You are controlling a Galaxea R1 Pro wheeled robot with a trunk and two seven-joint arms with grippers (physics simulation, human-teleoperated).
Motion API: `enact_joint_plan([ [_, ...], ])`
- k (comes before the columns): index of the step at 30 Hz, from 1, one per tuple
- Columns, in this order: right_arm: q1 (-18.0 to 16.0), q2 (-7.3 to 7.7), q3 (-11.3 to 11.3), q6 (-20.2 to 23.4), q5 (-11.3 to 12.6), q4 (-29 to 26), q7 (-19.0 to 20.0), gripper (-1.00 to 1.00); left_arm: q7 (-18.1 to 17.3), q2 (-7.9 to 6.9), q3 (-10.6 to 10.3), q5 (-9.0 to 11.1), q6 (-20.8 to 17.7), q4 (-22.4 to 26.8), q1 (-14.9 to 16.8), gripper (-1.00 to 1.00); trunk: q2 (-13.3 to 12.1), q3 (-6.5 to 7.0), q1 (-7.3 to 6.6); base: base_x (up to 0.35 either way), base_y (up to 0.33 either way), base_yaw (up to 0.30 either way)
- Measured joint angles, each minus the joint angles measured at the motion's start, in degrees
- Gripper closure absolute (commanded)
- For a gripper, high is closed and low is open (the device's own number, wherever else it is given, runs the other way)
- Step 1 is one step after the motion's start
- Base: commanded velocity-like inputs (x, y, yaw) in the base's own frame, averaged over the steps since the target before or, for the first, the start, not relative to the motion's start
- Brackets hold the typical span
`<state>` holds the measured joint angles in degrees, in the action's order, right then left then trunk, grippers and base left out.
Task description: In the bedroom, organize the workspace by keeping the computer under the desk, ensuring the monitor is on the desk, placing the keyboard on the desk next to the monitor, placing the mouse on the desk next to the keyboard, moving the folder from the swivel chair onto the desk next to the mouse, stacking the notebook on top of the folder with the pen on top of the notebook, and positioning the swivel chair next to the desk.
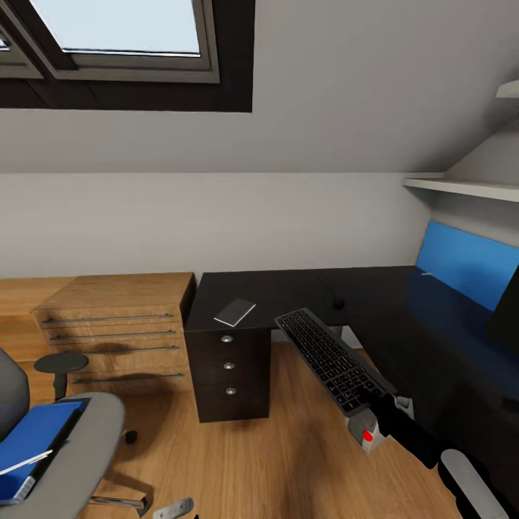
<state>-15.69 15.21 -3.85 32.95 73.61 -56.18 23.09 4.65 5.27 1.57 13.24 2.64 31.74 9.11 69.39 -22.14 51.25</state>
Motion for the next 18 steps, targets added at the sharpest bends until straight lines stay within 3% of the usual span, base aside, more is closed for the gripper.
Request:
enact_joint_plan([
  [12,0.0,-0.01,0.0,0.1,0.1,0.0,0.0,1.0,0.0,-0.02,0.0,0.0,0.0,0.0,0.0,-1.0,0.0,0.0,0.0,-0.003,0.0,0.0],
  [18,0.0,-0.08,0.0,0.1,0.1,0.0,0.0,1.0,0.0,-0.03,-0.1,0.0,0.0,0.0,0.0,-1.0,0.0,0.0,0.02,-0.123,-0.054,0.0],
])
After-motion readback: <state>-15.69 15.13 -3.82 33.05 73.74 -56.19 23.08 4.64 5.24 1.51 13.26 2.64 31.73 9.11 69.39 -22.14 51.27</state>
